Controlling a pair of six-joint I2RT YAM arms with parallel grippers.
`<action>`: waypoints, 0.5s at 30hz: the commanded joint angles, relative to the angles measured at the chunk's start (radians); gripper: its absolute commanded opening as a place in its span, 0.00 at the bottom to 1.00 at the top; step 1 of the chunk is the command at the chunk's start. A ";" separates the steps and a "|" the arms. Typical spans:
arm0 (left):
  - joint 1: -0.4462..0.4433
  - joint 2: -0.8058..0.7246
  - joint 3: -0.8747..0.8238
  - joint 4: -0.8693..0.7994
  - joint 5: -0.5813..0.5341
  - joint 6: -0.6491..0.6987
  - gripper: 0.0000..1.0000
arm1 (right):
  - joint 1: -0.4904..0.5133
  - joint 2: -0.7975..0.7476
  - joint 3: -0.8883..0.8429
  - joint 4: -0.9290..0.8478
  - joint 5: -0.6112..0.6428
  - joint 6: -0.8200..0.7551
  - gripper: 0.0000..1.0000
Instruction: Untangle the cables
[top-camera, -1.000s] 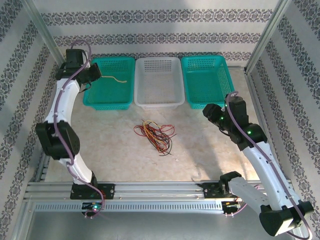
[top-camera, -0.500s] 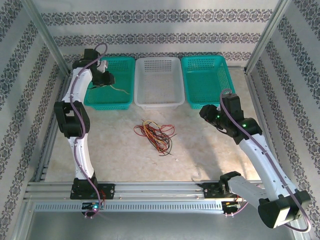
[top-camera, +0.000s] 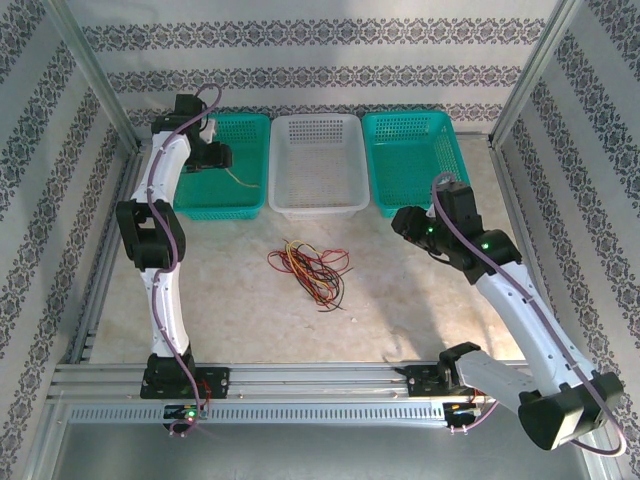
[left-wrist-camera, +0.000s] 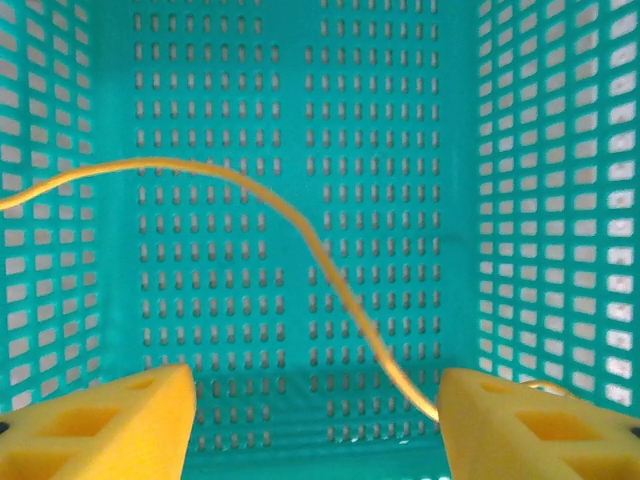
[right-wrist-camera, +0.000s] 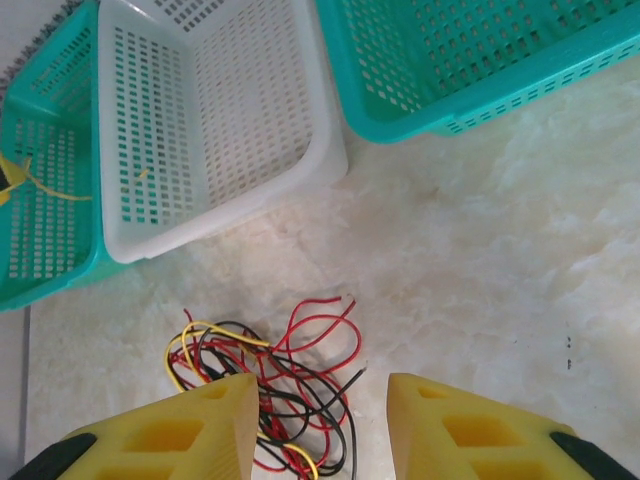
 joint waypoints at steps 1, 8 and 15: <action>-0.001 -0.127 -0.103 0.033 -0.031 -0.024 0.72 | 0.018 -0.043 0.027 -0.036 0.025 -0.015 0.40; 0.004 -0.362 -0.327 0.202 -0.100 -0.146 0.72 | 0.033 -0.119 -0.002 -0.061 0.026 -0.013 0.42; -0.013 -0.419 -0.510 0.379 -0.006 -0.393 0.56 | 0.034 -0.195 -0.058 -0.081 0.022 -0.011 0.43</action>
